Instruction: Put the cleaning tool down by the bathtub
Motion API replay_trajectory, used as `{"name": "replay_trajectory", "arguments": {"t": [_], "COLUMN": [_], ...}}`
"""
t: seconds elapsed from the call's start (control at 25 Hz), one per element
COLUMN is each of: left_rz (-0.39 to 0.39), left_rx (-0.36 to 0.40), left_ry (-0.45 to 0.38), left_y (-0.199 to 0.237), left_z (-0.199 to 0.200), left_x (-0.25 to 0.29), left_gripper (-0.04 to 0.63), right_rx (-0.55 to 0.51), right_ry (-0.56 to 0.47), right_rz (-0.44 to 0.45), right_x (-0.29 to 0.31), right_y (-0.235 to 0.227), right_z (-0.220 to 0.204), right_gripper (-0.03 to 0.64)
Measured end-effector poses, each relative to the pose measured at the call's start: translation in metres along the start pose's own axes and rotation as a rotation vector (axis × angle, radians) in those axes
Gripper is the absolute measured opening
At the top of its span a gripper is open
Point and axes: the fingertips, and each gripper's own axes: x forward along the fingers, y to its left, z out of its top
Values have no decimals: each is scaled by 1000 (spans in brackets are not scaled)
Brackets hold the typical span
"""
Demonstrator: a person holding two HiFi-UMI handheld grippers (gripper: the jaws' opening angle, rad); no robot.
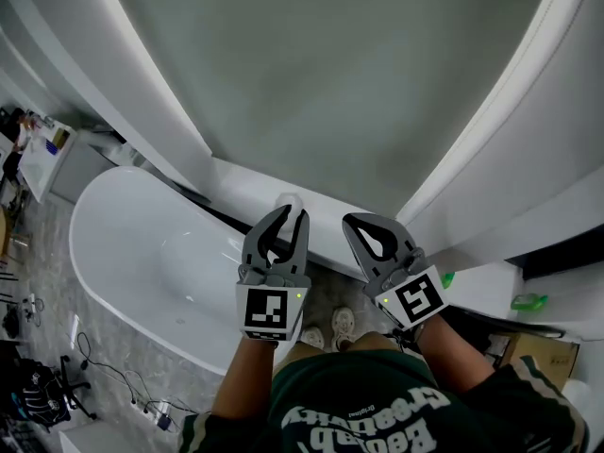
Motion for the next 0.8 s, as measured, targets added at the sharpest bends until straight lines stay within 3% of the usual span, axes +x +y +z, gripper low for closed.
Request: {"name": "replay_trajectory", "arguments": {"t": [0.24, 0.44, 0.8], "left_rz": [-5, 59, 91], "left_rx": [34, 39, 166], "left_ry": [-107, -153, -181], "left_y": [11, 24, 30], "left_z": [47, 70, 80], "left_x": [-30, -61, -93], "left_gripper": [58, 11, 9], "right_rx": [-27, -41, -53], "right_ry": [-48, -112, -180], "right_rz": [2, 25, 52], "right_x": [6, 6, 15], "right_y": [6, 22, 53], "right_z": [34, 70, 92], "right_gripper": [16, 15, 15]}}
